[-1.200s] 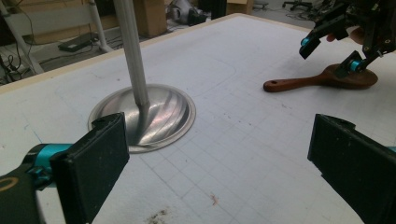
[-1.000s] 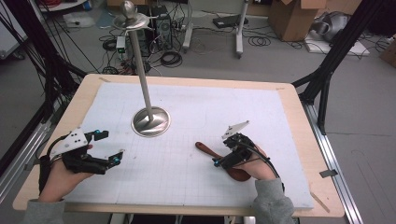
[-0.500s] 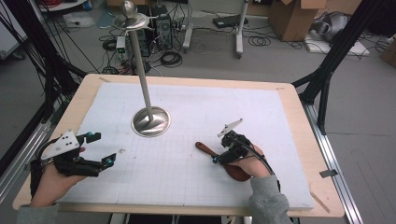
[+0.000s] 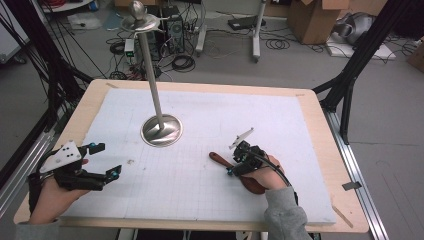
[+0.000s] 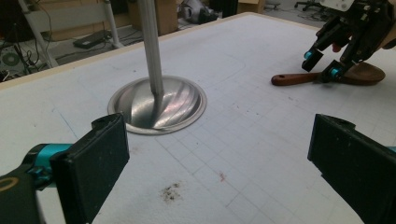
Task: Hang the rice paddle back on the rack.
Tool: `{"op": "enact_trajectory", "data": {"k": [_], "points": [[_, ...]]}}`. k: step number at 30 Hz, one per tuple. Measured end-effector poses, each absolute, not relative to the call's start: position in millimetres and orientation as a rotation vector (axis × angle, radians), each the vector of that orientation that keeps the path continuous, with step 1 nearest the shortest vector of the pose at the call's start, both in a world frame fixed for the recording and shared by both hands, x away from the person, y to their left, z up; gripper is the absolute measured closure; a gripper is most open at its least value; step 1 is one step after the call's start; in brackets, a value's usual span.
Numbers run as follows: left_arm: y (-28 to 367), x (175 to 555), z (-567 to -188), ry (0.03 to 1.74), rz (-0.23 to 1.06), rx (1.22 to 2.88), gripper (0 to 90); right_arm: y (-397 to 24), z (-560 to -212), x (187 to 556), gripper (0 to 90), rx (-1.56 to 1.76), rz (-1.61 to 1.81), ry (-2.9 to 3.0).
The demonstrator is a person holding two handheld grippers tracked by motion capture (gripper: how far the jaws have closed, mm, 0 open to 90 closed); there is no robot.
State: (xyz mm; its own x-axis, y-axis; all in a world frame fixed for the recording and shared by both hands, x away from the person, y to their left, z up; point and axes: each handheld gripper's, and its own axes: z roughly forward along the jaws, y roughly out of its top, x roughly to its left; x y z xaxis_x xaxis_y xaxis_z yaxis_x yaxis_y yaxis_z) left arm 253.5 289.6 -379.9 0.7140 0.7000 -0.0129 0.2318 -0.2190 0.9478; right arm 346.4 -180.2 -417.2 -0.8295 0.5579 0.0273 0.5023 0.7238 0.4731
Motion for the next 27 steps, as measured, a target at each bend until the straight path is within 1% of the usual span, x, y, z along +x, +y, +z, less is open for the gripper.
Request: {"op": "enact_trajectory", "data": {"k": [8, 13, 18, 21, 27], "points": [[290.8, 253.9, -380.5, 0.74, 0.511, 1.784, 5.9, -178.1, -417.2, 345.8, 49.5, 0.854, 0.684, 2.812], [290.4, 253.7, -380.7, 0.741, 0.511, 1.782, 5.9, -176.2, -416.5, 344.0, 53.1, 0.843, 0.668, 2.818], [290.4, 254.3, -381.8, 0.747, 0.507, 1.784, 5.9, -176.2, -416.6, 343.9, 54.4, 0.86, 0.667, 2.815], [290.2, 254.7, -382.3, 0.747, 0.505, 1.789, 5.9, -177.2, -416.4, 344.3, 58.5, 0.904, 0.678, 2.809], [289.8, 254.5, -382.3, 0.743, 0.502, 1.792, 5.9, -177.9, -416.1, 343.8, 62.7, 0.91, 0.665, 2.801]]}}
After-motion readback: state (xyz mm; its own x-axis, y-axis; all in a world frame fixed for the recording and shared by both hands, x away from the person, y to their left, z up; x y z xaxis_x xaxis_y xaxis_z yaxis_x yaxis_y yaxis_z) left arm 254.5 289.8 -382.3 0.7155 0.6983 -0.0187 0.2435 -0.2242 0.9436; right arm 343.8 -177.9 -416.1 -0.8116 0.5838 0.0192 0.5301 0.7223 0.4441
